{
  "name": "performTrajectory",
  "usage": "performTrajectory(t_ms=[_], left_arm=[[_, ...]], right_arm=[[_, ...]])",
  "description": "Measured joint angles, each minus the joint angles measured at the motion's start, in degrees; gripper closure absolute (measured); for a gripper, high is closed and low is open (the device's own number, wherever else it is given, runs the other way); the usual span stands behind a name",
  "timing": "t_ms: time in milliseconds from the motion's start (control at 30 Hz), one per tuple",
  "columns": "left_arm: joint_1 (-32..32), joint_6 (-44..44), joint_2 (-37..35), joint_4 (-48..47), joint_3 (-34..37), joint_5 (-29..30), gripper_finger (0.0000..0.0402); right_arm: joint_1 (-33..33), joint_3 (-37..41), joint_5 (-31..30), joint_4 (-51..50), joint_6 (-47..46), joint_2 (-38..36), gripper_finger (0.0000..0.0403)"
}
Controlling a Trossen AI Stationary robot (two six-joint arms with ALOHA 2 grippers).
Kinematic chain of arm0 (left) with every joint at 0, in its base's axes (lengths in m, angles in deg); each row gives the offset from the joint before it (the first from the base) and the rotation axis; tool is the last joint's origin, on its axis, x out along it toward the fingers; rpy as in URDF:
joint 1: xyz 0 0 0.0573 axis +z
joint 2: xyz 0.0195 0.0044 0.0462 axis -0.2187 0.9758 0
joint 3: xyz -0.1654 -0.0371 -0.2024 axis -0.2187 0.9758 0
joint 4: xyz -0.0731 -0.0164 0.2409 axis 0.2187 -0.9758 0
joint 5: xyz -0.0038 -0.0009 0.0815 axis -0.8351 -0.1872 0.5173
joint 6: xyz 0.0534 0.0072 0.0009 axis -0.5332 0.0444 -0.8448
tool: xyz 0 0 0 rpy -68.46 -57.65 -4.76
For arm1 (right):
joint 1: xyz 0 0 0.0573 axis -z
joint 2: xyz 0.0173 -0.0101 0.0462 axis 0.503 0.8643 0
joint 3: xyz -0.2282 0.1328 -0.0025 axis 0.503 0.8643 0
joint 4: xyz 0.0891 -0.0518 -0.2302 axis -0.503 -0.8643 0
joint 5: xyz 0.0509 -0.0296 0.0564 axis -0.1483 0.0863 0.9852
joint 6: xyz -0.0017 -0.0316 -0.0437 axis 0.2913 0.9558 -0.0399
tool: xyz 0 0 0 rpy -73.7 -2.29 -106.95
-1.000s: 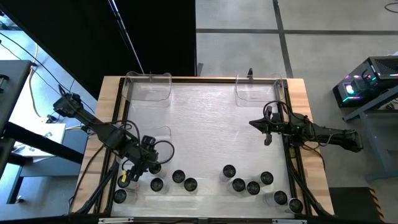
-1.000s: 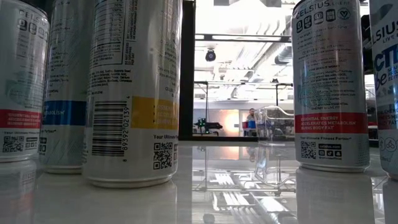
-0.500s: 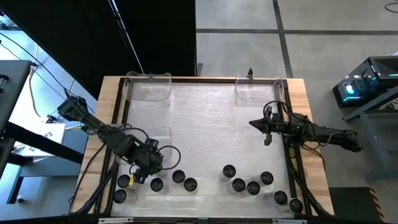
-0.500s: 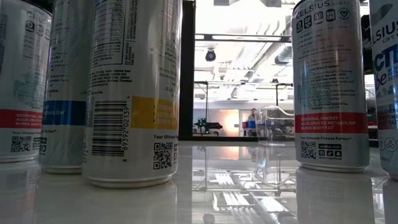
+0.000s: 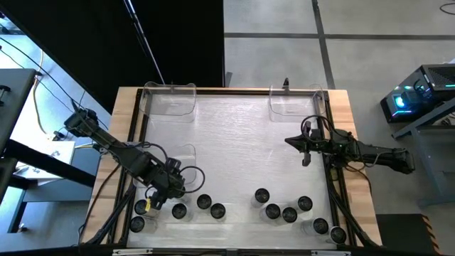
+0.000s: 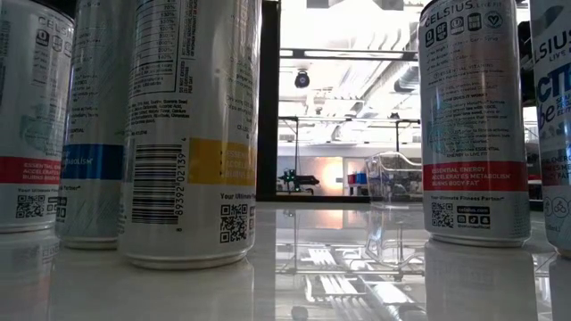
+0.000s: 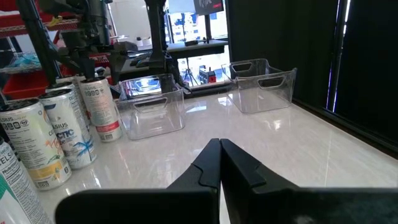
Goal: Sort soda cans
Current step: Put the white-pink can into the bottom transparent bin
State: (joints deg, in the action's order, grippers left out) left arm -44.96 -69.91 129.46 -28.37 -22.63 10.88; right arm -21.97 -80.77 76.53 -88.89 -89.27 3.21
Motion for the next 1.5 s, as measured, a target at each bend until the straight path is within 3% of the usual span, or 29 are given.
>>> performTrajectory(t_ms=[267,767,1233,1500], left_arm=[[1.6,-1.0,0.2,3.7,0.0,-1.5,0.0108],[3.5,-6.9,0.4,9.2,0.0,-2.7,0.0054],[3.4,-6.7,3.3,9.9,0.0,-2.5,0.0059],[3.5,-4.0,3.5,9.9,0.0,-2.9,0.0107]], right_arm=[[0.0,0.0,0.0,0.0,0.0,0.0,0.0403],[0.0,0.0,0.0,0.0,0.0,0.0,0.0403],[0.0,0.0,0.0,0.0,0.0,0.0,0.0403],[0.0,0.0,0.0,0.0,0.0,0.0,0.0403]])
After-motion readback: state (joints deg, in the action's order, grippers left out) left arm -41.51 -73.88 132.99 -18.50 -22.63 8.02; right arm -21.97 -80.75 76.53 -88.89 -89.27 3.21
